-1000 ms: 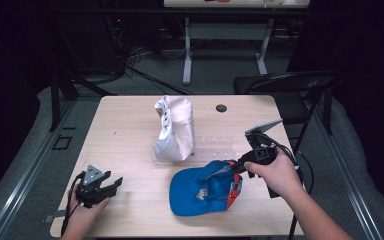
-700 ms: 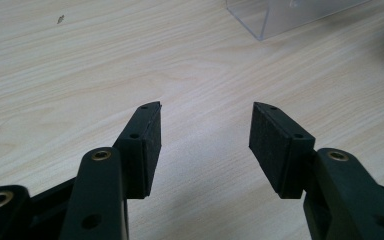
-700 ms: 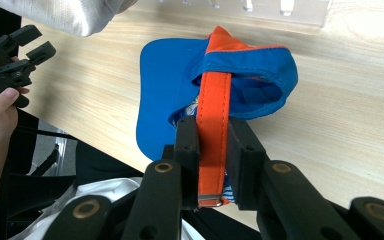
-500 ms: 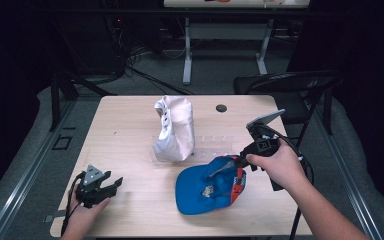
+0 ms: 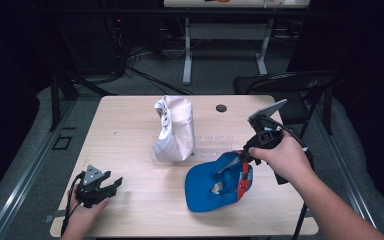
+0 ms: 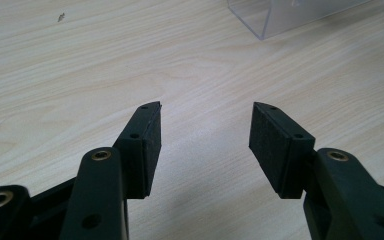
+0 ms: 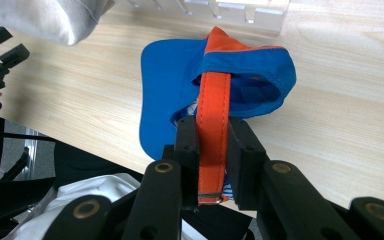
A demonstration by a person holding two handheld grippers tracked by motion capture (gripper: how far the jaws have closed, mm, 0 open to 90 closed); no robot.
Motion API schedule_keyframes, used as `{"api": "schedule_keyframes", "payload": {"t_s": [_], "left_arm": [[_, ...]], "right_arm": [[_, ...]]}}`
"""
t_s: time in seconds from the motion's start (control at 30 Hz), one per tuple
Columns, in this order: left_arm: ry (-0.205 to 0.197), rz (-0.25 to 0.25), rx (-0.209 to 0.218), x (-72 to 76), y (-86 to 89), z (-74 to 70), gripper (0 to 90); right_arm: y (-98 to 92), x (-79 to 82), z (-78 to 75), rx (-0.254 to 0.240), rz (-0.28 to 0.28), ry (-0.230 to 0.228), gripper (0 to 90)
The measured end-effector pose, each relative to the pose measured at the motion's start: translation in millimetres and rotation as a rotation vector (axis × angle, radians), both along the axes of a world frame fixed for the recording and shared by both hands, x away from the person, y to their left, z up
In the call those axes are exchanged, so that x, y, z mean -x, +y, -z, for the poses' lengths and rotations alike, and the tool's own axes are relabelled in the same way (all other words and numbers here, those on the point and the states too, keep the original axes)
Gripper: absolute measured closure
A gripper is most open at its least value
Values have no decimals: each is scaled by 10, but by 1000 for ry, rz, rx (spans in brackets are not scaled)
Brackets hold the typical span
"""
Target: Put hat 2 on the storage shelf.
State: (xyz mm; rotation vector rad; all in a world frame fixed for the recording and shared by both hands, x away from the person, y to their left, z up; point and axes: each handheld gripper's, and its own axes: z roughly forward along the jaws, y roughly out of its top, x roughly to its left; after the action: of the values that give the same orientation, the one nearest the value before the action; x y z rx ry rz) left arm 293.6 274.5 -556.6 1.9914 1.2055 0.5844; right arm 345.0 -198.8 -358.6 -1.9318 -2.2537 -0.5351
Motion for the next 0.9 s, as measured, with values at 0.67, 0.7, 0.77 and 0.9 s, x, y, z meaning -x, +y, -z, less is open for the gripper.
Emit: {"api": "schedule_keyframes", "payload": {"t_s": [0.67, 0.7, 0.77, 0.9], "left_arm": [[-2, 1, -2, 2, 4, -4, 471], [-2, 1, -2, 2, 4, -4, 471], [-2, 0, -3, 2, 4, -4, 471], [-6, -1, -1, 3, 5, -4, 471]], "right_arm": [[-129, -27, -307, -368, 31, 61, 775], [-149, -34, -310, -385, 20, 66, 776], [-169, -39, -310, -420, 27, 59, 776], [-200, -40, -336, -440, 47, 38, 776]]}}
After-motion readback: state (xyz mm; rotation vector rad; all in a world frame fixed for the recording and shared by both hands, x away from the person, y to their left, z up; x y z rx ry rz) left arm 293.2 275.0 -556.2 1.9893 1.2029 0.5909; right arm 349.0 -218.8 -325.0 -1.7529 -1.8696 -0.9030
